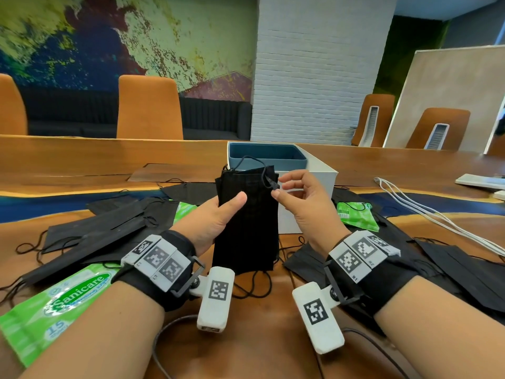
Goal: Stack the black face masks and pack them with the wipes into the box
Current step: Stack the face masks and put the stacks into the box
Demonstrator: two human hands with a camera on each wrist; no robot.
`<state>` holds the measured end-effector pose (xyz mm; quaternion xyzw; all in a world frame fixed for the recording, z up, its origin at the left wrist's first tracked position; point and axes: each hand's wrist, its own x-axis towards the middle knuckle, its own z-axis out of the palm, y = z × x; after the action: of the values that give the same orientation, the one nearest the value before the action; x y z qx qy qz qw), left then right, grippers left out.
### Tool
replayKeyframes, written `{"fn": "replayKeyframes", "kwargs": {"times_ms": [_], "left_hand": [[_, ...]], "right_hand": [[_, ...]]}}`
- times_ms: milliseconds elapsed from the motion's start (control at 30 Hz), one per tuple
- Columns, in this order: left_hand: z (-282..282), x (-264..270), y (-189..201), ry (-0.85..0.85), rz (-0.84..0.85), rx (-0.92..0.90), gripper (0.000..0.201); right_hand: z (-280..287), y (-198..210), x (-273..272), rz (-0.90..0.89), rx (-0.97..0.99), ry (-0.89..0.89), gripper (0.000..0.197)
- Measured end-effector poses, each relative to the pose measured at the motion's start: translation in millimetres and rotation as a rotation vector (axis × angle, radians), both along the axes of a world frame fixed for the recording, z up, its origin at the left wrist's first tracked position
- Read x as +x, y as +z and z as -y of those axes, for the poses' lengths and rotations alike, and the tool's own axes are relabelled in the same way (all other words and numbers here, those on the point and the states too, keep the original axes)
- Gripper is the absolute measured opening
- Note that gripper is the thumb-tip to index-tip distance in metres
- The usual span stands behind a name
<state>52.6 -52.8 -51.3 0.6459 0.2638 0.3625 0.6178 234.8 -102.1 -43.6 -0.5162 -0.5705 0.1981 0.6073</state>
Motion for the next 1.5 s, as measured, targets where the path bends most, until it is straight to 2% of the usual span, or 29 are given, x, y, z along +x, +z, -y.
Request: {"fn": "replayKeyframes", "kwargs": {"times_ms": [100, 267, 467, 600, 700, 833, 933, 1100, 1233, 1400, 1500], "left_hand": [[1, 1, 0, -0.02, 0.001, 0.005, 0.04], [2, 1, 2, -0.023, 0.039, -0.021, 0.039], [-1, 3, -1, 0.022, 0.039, -0.079, 0.026], [-1, 3, -2, 0.007, 0.034, -0.083, 0.023], [-1, 3, -2, -0.007, 0.031, -0.097, 0.023], [-2, 1, 0, -0.04, 0.034, -0.096, 0.038], [-2, 0, 0, -0.082, 0.034, -0.092, 0.038], [-2, -2, 1, -0.093, 0.012, -0.087, 0.038], [-4, -2, -1, -0.058, 0.048, -0.119, 0.043], [-3, -3, -1, -0.06, 0.088, -0.136, 0.038], [-2, -4, 0, -0.071, 0.075, -0.128, 0.036]], "right_hand": [[-1, 7, -4, 0.005, 0.038, 0.014, 0.012], [-3, 16, -3, 0.041, 0.025, 0.023, 0.009], [-10, 20, -2, 0.075, -0.035, 0.062, 0.03], [-10, 27, -8, -0.026, -0.026, 0.155, 0.016], [-11, 30, -9, -0.043, 0.029, 0.138, 0.015], [-6, 29, -6, 0.098, 0.1, 0.052, 0.016], [0, 30, -5, 0.142, 0.141, 0.007, 0.017], [7, 38, 1, -0.146, 0.101, 0.085, 0.013], [5, 37, 6, -0.307, 0.04, 0.149, 0.015], [-1, 27, 7, -0.364, -0.032, 0.134, 0.015], [4, 35, 5, -0.383, -0.066, 0.183, 0.013]]}}
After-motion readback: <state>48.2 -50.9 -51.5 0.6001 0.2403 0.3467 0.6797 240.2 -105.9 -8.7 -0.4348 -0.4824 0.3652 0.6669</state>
